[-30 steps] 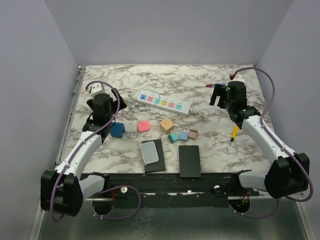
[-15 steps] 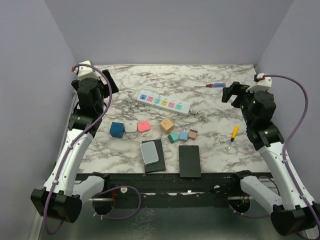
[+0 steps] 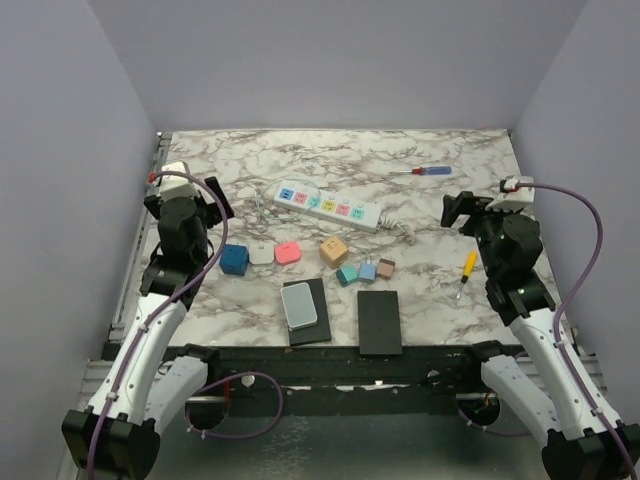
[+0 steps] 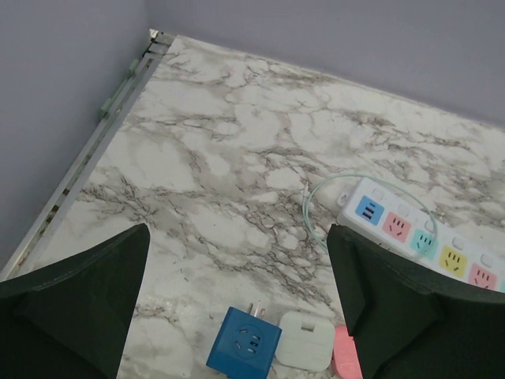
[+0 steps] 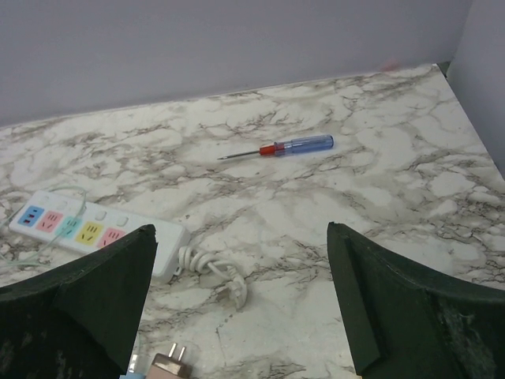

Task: Pull the plug off the socket
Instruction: Reset both arms

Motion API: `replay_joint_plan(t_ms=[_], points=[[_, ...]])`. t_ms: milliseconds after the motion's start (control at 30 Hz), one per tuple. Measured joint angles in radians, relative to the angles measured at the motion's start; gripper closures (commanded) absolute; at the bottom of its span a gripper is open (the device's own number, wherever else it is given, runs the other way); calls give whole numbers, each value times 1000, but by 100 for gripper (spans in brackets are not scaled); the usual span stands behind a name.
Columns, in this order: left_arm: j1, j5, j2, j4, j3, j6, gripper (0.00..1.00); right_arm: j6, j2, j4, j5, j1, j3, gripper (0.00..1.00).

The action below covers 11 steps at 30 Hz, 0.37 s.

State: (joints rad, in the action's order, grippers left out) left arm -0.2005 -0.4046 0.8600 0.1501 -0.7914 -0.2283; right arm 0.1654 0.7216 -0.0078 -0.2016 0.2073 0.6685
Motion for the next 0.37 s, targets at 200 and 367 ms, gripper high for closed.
replay_joint_plan(t_ms=[200, 367], points=[[0, 0, -54, -50, 2, 5, 2, -2, -2, 14, -12, 0, 0, 6], [0, 0, -51, -52, 2, 5, 2, -2, -2, 14, -19, 0, 0, 6]])
